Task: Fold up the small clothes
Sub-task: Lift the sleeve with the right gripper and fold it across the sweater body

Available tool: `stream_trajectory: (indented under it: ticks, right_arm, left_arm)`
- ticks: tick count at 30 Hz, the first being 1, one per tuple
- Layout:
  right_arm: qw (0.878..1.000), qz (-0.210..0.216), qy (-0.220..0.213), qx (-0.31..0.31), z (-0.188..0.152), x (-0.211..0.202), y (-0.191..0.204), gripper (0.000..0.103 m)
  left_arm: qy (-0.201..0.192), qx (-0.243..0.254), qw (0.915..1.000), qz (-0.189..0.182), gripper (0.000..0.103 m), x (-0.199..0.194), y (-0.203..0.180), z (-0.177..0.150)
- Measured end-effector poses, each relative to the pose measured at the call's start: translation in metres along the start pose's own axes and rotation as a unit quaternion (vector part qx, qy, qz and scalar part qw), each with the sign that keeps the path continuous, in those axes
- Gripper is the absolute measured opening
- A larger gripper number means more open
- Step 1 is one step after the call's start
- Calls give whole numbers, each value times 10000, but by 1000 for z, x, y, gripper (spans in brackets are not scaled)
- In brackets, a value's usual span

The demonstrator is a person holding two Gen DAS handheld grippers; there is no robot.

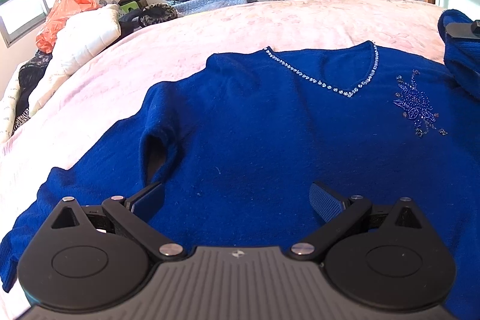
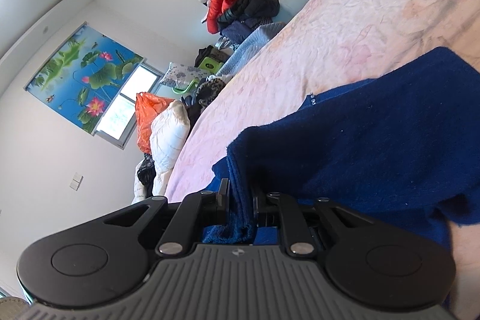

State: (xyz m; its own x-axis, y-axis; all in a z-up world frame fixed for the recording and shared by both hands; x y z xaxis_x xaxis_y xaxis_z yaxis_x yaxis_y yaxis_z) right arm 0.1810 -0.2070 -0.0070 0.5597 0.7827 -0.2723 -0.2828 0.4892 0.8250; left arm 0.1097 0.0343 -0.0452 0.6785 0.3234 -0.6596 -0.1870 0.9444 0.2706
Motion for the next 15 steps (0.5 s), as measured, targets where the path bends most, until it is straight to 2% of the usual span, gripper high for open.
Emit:
stream_trajectory:
  ticks: [10, 15]
  right_arm:
    - [9999, 69, 92, -30, -2, 13, 7, 19]
    - [9997, 142, 190, -60, -6, 27, 14, 19]
  left_arm:
    - [-5, 21, 10000, -71, 103, 1, 1, -5]
    - [-132, -2, 9996, -241, 103, 3, 1, -13]
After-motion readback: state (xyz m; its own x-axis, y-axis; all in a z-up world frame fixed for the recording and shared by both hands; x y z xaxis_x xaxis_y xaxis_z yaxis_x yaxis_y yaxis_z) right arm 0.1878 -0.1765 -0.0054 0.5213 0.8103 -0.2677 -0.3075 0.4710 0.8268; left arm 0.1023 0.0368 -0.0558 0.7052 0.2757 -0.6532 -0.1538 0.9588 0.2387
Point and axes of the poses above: each gripper's, at about its wrist camera, not at the fingertips, and x roughly the way its jaws point, y to its left, z to its top, the point moved 4 cm from there along x, roughly the way its jaws point, and after that the axes turned 5 degrees about z, right-handed, at the moved point
